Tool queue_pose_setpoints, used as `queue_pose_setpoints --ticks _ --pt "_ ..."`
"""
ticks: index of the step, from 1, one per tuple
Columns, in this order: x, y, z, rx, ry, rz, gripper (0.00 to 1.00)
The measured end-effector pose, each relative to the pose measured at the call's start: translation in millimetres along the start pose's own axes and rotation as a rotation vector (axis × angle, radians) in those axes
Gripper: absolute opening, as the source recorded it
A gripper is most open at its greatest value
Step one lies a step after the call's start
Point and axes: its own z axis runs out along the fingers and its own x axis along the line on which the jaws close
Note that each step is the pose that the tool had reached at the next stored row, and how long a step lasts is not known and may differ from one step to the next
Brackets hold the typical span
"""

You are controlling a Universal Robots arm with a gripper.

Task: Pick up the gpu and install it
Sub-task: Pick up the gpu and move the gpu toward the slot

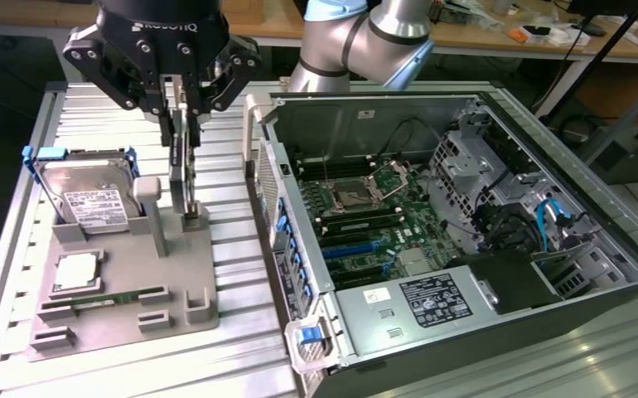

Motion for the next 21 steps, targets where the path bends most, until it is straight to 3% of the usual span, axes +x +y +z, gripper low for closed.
queue_pose_setpoints --ticks 21 --pt "-15.3 1.1 0.2 0.0000 0.0000 0.000 0.27"
